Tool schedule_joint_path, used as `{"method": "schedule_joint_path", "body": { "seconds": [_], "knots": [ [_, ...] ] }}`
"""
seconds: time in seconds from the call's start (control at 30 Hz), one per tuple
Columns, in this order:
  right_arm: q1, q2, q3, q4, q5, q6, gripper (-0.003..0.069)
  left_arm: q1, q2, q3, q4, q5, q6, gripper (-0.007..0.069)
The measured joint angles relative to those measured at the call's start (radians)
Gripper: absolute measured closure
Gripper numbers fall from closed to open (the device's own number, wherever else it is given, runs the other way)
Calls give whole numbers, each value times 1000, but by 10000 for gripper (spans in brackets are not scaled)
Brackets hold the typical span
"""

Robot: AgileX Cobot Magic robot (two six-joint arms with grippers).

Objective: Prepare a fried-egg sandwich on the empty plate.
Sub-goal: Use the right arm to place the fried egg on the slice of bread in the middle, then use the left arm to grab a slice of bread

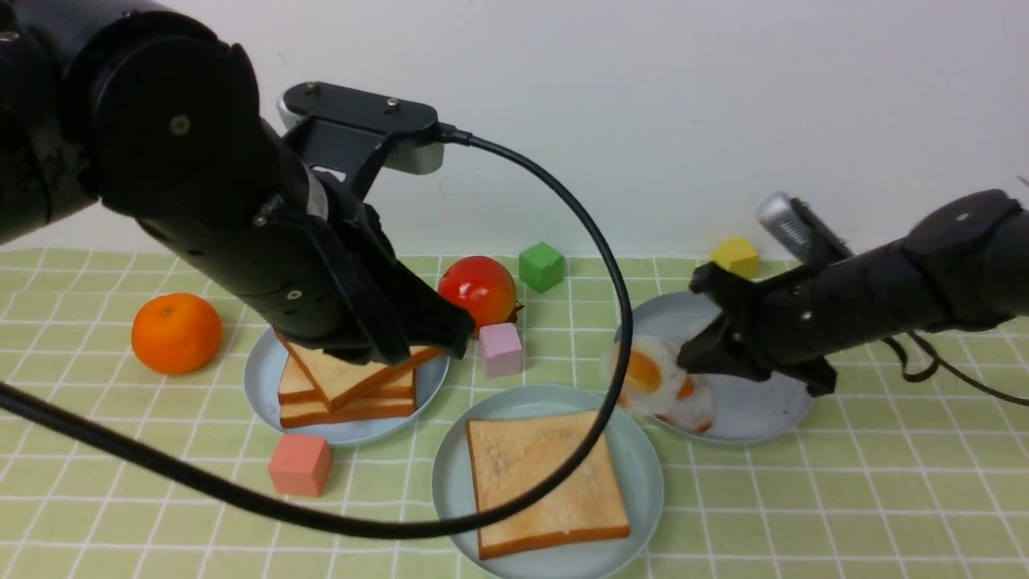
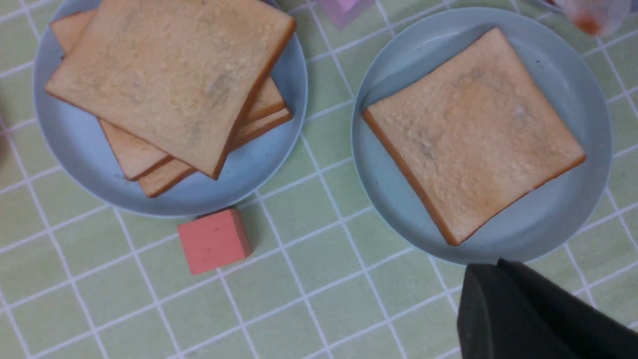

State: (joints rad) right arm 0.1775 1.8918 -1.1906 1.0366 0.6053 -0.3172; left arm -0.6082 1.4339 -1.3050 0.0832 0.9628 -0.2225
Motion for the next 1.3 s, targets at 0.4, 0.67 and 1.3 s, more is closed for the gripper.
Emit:
{"method": "schedule_joint_path", "body": {
  "seconds": [0.4, 0.67, 1.3],
  "knots": [
    [229, 22, 0, -14, -74, -22, 656, 0, -228, 218, 152, -49, -190, 608],
    [244, 40, 0, -47, -135, -22, 513, 0, -279, 332, 199, -85, -273, 608],
    [251, -491, -90, -619, 355, 78, 199, 508, -217, 348, -257, -314, -20, 607]
  ]
}}
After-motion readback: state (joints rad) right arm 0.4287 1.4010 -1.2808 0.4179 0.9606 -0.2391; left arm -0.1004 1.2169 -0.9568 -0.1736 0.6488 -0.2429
